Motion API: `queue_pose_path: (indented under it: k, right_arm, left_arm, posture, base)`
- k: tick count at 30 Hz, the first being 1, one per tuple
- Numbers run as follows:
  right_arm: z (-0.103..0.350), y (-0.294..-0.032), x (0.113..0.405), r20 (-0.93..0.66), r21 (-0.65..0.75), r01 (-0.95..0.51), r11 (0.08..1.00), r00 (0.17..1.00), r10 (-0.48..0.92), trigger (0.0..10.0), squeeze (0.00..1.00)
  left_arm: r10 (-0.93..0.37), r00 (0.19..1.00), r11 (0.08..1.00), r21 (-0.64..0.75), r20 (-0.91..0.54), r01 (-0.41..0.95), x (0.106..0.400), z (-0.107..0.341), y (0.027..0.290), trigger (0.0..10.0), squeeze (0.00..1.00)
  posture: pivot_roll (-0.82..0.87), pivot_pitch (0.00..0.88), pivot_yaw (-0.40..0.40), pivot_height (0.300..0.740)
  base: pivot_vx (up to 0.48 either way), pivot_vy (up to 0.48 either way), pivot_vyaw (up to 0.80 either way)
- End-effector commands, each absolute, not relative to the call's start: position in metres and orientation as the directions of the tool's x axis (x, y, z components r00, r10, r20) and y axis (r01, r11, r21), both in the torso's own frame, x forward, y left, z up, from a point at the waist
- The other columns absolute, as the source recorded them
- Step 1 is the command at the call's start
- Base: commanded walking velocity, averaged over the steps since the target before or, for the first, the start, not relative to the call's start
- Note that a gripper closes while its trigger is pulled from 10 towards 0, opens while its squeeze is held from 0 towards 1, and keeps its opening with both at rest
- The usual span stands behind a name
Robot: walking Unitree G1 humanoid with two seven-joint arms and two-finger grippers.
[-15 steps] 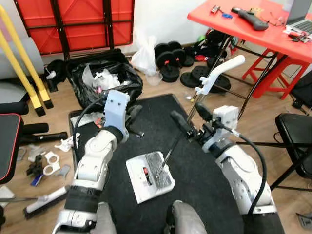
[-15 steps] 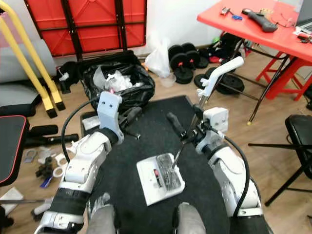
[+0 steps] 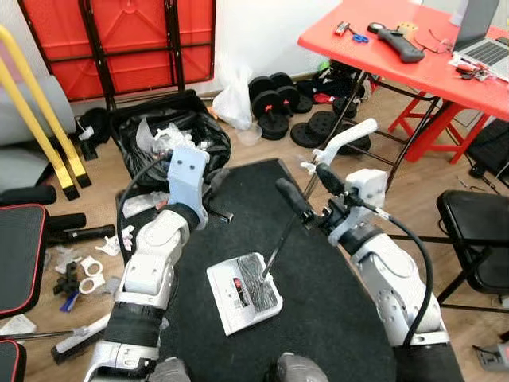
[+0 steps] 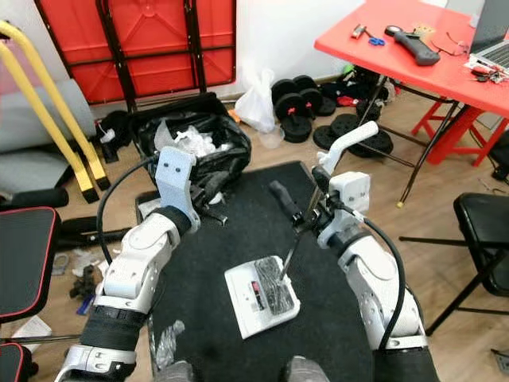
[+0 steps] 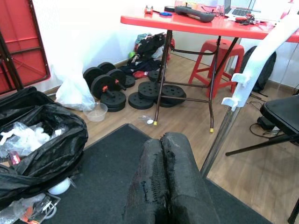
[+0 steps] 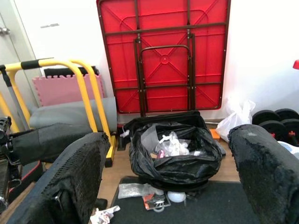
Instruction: Sweep floor
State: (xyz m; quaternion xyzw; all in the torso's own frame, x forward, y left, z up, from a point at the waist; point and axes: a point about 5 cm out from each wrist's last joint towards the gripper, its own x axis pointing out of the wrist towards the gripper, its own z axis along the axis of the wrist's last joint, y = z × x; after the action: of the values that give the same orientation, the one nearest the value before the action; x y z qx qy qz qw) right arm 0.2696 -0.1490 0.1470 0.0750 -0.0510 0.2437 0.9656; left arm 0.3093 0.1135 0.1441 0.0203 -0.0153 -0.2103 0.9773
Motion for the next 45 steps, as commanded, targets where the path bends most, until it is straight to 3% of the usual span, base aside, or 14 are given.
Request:
queue_pose_path:
  k: [1,45]
  right_arm:
    - [0.1457,-0.1529,0.2692,0.130,0.140,-0.467,0.873,0.883,0.452,10.0,0.00]
    - [0.1431,-0.1519,0.2718,0.100,0.104,-0.473,0.875,0.880,0.463,10.0,0.00]
  left_arm:
    - [-0.400,0.916,0.916,0.052,0.018,0.399,0.3098,0.1427,0.1121,10.0,0.00]
    - [-0.410,0.912,0.910,0.072,0.016,0.408,0.3124,0.1423,0.1125,10.0,0.00]
  posture:
    - [-0.16,0.014,-0.135,0.740]
    - [-0.16,0.005,-0.130,0.740]
  base:
    - [0.000,0.000,0.00]
    - [0.000,0.000,0.00]
